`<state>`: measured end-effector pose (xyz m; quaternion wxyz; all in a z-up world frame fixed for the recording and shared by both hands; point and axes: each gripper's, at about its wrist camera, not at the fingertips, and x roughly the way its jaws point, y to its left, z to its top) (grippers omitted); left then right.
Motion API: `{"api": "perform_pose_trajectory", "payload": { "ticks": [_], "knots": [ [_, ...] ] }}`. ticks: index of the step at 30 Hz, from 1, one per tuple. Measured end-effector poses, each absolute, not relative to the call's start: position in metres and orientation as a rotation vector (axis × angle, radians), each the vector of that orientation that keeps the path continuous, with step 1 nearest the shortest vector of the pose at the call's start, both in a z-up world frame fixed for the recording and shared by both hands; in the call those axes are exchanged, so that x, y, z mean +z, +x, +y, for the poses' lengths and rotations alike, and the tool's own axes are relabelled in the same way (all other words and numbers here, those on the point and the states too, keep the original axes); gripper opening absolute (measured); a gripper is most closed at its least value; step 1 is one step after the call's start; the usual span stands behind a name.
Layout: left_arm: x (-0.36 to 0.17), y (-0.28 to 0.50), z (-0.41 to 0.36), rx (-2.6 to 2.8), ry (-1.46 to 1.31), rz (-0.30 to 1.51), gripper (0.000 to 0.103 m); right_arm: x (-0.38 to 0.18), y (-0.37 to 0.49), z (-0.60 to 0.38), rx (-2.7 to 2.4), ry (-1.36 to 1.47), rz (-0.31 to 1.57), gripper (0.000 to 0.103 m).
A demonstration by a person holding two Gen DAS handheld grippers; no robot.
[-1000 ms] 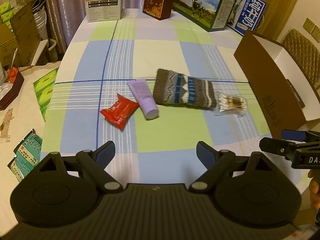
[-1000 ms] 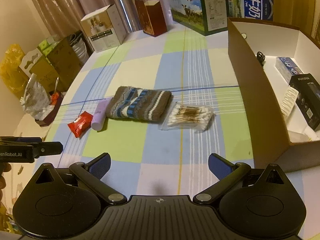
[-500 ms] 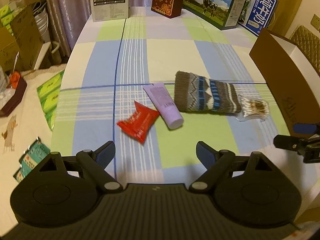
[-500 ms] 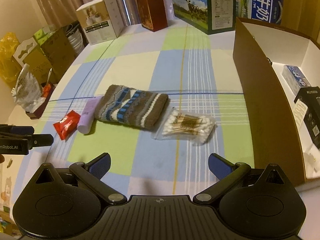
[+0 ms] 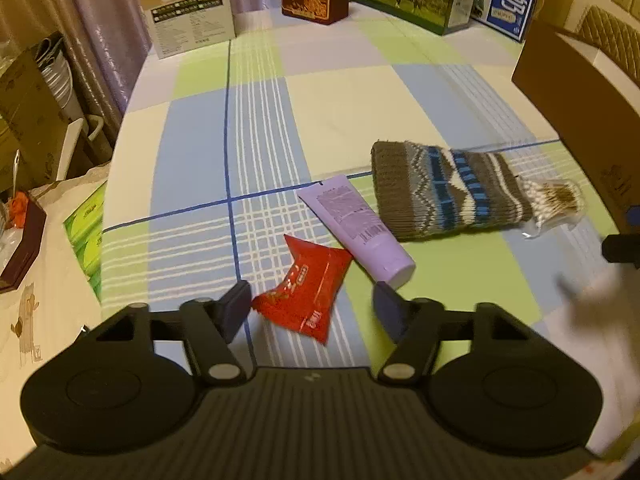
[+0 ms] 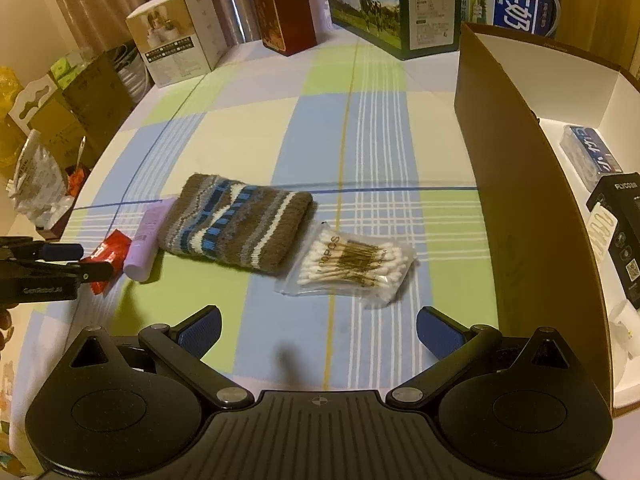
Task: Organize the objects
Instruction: 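Grasp the red snack packet with the left tool, then grasp the clear bag of cotton swabs with the right tool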
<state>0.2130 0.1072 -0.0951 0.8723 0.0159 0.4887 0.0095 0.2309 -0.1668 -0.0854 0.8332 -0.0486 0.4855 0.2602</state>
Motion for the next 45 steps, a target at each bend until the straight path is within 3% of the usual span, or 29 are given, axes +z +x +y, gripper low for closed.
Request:
{"api": "perform_pose_trajectory", "payload": {
  "ticks": [7, 10, 11, 12, 25, 40, 43, 45],
  "knots": [
    [-0.111, 0.228, 0.11, 0.004, 0.072, 1.038, 0.045, -0.09, 0.243, -0.155, 0.578, -0.174, 1.0, 0.101],
    [-0.114, 0.231, 0.112, -0.001, 0.057, 1.041, 0.034, -0.092, 0.252, -0.15, 0.592, -0.211, 0.991, 0.101],
    [-0.114, 0.231, 0.114, -0.001, 0.042, 1.038, 0.025, -0.093, 0.255, -0.149, 0.599, -0.222, 0.986, 0.101],
    [-0.114, 0.232, 0.117, 0.007, 0.026, 1.039, 0.024, -0.094, 0.258, -0.147, 0.603, -0.236, 0.982, 0.101],
    [-0.11, 0.224, 0.144, 0.1, -0.16, 1.063, 0.024, -0.126, 0.292, -0.138, 0.748, -0.296, 1.05, 0.1],
    [-0.109, 0.196, 0.133, 0.082, -0.218, 1.09, 0.024, -0.121, 0.237, -0.141, 0.745, -0.195, 1.073, 0.092],
    [-0.109, 0.195, 0.131, 0.077, -0.215, 1.095, 0.024, -0.124, 0.246, -0.138, 0.695, -0.194, 1.056, 0.084],
    [-0.11, 0.196, 0.129, 0.078, -0.211, 1.1, 0.024, -0.129, 0.249, -0.138, 0.683, -0.204, 1.053, 0.069]
  ]
}}
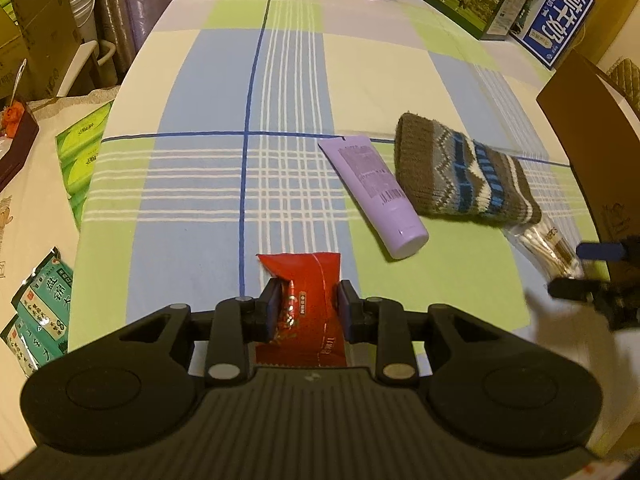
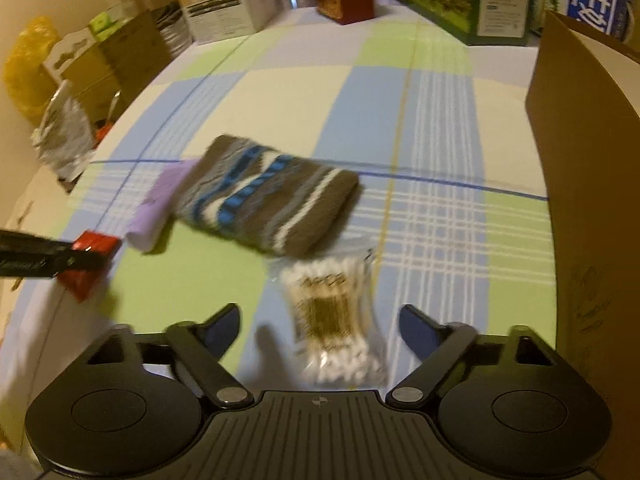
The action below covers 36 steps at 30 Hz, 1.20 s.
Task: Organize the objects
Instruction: 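Grasp the clear bag of cotton swabs with the right tool, then carry the red packet and cotton-swab bag over the cardboard box with both tools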
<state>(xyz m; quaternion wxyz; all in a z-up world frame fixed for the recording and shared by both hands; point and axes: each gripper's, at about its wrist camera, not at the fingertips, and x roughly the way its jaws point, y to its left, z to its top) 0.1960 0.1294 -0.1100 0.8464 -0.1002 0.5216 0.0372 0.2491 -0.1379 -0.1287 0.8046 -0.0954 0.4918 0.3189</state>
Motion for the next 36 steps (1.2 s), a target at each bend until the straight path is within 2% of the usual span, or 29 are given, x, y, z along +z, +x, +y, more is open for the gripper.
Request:
{"api": "perform_pose_trajectory", "payload": {
  "ticks": [3, 7, 10, 13, 36],
  "knots": [
    [-0.111, 0.197, 0.128, 0.08, -0.216, 1.103, 0.026, -0.134, 0.248, -0.135, 0.689, -0.23, 1.027, 0.055],
    [-0.113, 0.199, 0.127, 0.091, -0.229, 1.107, 0.029, -0.135, 0.242, -0.13, 0.705, -0.263, 1.0, 0.046],
    [-0.113, 0.202, 0.127, 0.1, -0.231, 1.105, 0.029, -0.134, 0.239, -0.13, 0.726, -0.242, 1.008, 0.032],
    [-0.113, 0.204, 0.122, 0.096, -0.211, 1.112, 0.028, -0.134, 0.235, -0.132, 0.733, -0.222, 1.016, 0.025],
    [-0.118, 0.156, 0.074, 0.013, -0.167, 1.142, 0.024, -0.12, 0.18, -0.176, 0.737, -0.11, 1.065, 0.02]
  ]
}}
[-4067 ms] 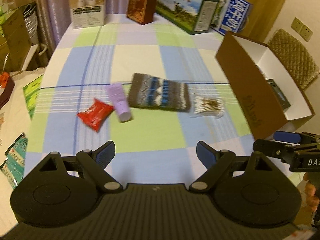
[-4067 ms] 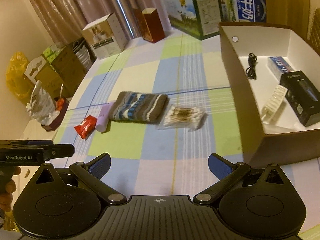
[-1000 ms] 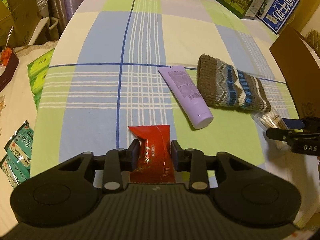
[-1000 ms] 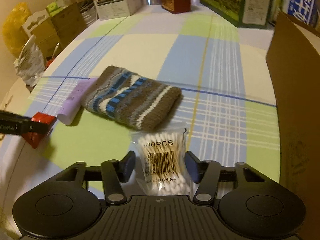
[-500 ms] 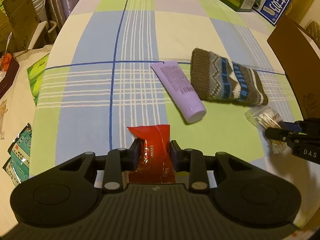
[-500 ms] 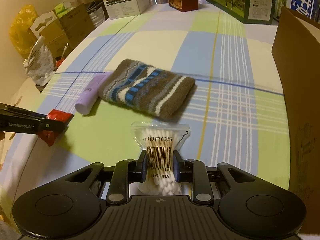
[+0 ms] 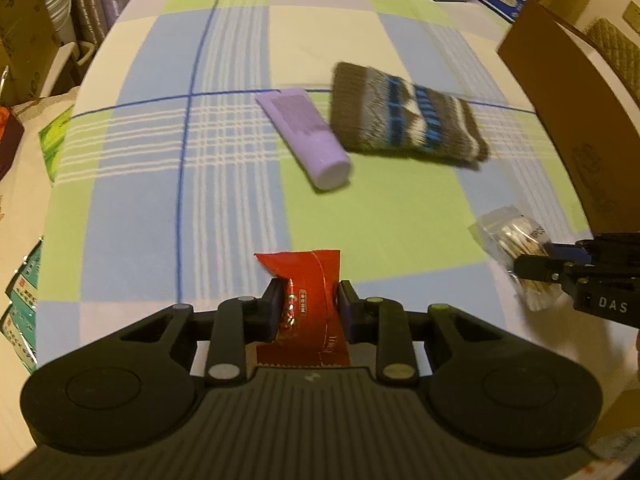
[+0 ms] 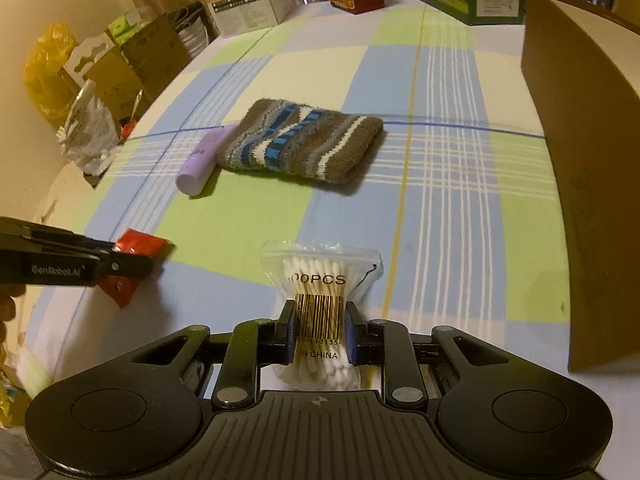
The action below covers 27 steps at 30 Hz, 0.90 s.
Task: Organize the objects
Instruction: 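Carry the red packet and cotton-swab bag over the cardboard box with both tools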
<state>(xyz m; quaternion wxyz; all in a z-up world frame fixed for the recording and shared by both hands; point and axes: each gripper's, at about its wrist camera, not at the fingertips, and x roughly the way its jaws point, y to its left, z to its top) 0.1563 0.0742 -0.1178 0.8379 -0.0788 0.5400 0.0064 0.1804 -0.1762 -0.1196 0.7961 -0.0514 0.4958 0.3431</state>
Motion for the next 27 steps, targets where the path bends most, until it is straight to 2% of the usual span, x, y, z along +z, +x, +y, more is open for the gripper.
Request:
{"api": "perform_pose_trajectory", "payload": {
  "ticks": [27],
  "knots": [
    [-0.013, 0.153, -0.063, -0.323, -0.105, 0.918, 0.024, -0.006, 0.156, -0.295, 0.666, 0.086, 0.808, 0.02]
  ]
}}
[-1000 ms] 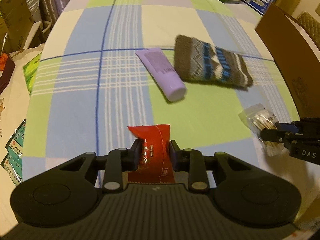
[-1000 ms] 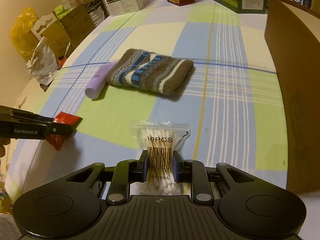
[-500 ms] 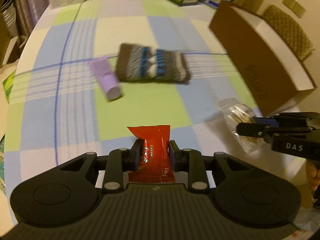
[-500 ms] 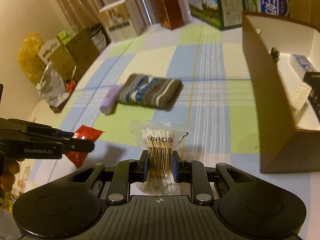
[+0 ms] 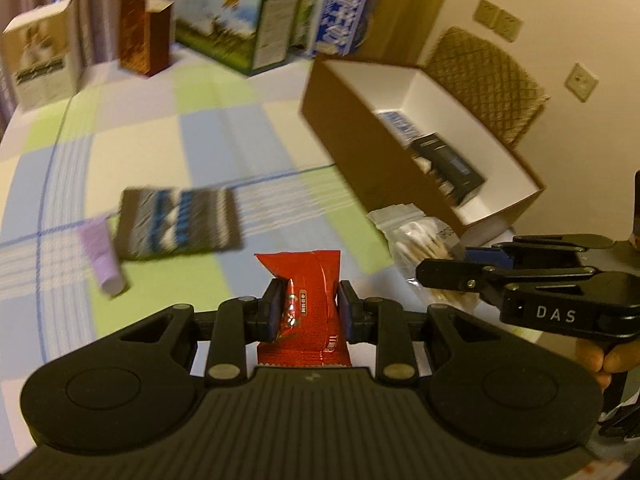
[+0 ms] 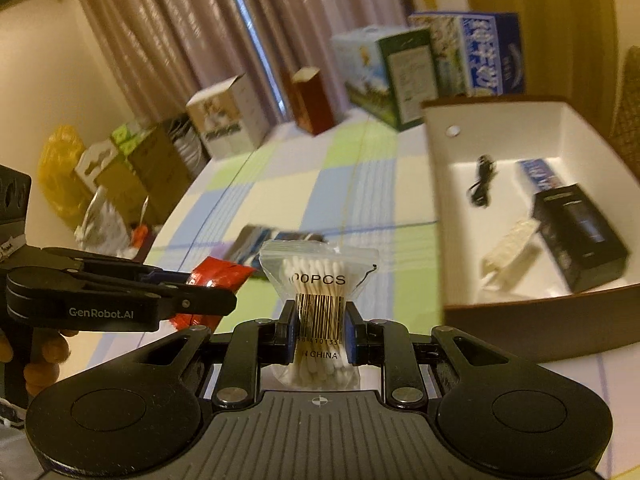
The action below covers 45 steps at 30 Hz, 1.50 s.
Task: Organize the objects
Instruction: 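Carry the red packet and cotton-swab bag over the cardboard box with both tools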
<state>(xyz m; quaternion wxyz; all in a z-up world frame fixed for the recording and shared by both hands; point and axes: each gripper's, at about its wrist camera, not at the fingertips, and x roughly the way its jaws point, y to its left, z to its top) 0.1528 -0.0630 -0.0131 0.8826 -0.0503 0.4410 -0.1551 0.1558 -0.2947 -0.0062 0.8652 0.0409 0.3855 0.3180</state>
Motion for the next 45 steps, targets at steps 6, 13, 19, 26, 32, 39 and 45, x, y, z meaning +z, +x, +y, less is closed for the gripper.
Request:
{"api": "perform_pose_trajectory", "payload": {
  "ticks": [6, 13, 19, 26, 32, 39, 45],
  "knots": [
    [0.004, 0.169, -0.101, -0.387, -0.086, 0.866, 0.024, 0.008, 0.172, -0.332, 0.602, 0.106, 0.773, 0.02],
    [0.011, 0.193, -0.147, -0.433, -0.063, 0.841, 0.024, 0.016, 0.198, -0.367, 0.555, 0.109, 0.747, 0.02],
    [0.014, 0.22, -0.181, -0.437, -0.041, 0.824, 0.024, 0.017, 0.232, -0.389, 0.526, 0.113, 0.74, 0.02],
    [0.01, 0.261, -0.21, -0.419, -0.029, 0.832, 0.024, 0.014, 0.278, -0.403, 0.526, 0.13, 0.749, 0.02],
    [0.004, 0.298, -0.228, -0.381, -0.017, 0.839, 0.024, 0.003, 0.317, -0.406, 0.529, 0.151, 0.788, 0.02],
    [-0.008, 0.342, -0.242, -0.339, 0.008, 0.866, 0.024, -0.01, 0.355, -0.409, 0.524, 0.189, 0.822, 0.02],
    [-0.018, 0.375, -0.249, -0.322, 0.016, 0.896, 0.024, -0.02, 0.383, -0.407, 0.516, 0.194, 0.844, 0.02]
  ]
}}
